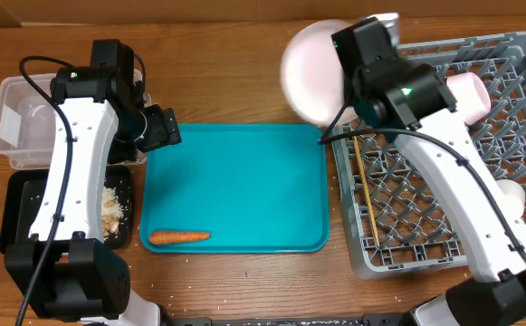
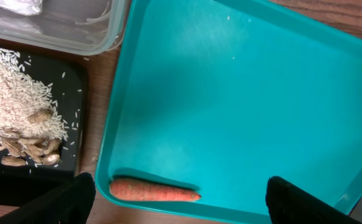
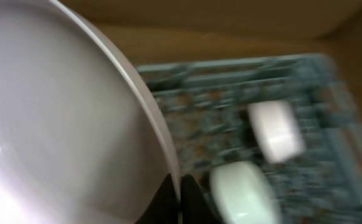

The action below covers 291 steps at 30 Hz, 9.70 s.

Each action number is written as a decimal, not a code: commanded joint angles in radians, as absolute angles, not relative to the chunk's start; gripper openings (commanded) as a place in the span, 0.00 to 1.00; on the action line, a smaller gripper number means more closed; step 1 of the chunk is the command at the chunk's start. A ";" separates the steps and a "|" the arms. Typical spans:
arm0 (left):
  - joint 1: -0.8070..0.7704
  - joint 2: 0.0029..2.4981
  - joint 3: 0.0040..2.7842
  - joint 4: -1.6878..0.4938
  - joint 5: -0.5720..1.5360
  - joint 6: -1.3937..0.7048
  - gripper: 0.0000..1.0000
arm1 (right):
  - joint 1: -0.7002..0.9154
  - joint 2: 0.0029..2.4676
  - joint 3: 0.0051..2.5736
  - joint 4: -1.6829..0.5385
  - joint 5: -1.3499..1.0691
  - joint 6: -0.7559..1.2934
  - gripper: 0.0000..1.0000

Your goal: Sort waste into correct bins and load items into the dishwasher

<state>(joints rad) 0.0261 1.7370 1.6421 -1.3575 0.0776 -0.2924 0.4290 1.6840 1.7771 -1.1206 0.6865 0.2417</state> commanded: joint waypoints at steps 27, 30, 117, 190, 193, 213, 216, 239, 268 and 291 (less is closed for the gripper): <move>0.026 1.730 1.642 -1.353 0.078 -0.292 0.89 | 0.320 1.724 1.415 -0.951 0.986 0.402 0.04; 0.026 1.730 1.642 -1.353 0.078 -0.292 0.89 | 0.355 1.724 1.415 -0.951 0.915 0.402 0.04; -0.138 1.440 0.691 -0.793 0.044 -1.174 0.94 | 0.116 1.518 1.460 -1.185 0.066 0.228 1.00; 0.547 1.549 1.080 -1.009 -0.090 -0.755 0.05 | 0.116 1.518 1.460 -1.240 0.067 0.228 1.00; 0.570 1.549 1.080 -0.980 -0.094 -0.755 0.05 | 0.116 1.518 1.460 -1.241 0.066 0.228 1.00; 0.571 1.600 1.065 -0.907 -0.137 -0.755 0.06 | 0.116 1.518 1.460 -1.251 0.066 0.232 1.00; 0.571 1.665 1.065 -0.904 -0.141 -0.754 0.05 | 0.116 1.518 1.460 -1.252 0.066 0.233 1.00; 0.571 1.752 1.079 -0.923 -0.122 -0.725 0.42 | 0.116 1.518 1.460 -1.252 0.066 0.232 1.00; 0.270 1.614 1.379 -1.210 0.239 -0.411 0.45 | 0.116 1.518 1.460 -1.248 -0.008 0.230 1.00; -0.146 1.597 1.548 -1.370 0.173 -0.207 0.98 | 0.147 1.519 1.460 -1.137 -0.435 -0.014 1.00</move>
<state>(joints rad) -0.1604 1.6154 1.4921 -1.3384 0.2062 -0.2512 0.1448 1.5364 1.4624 -1.1427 -0.4850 -0.0051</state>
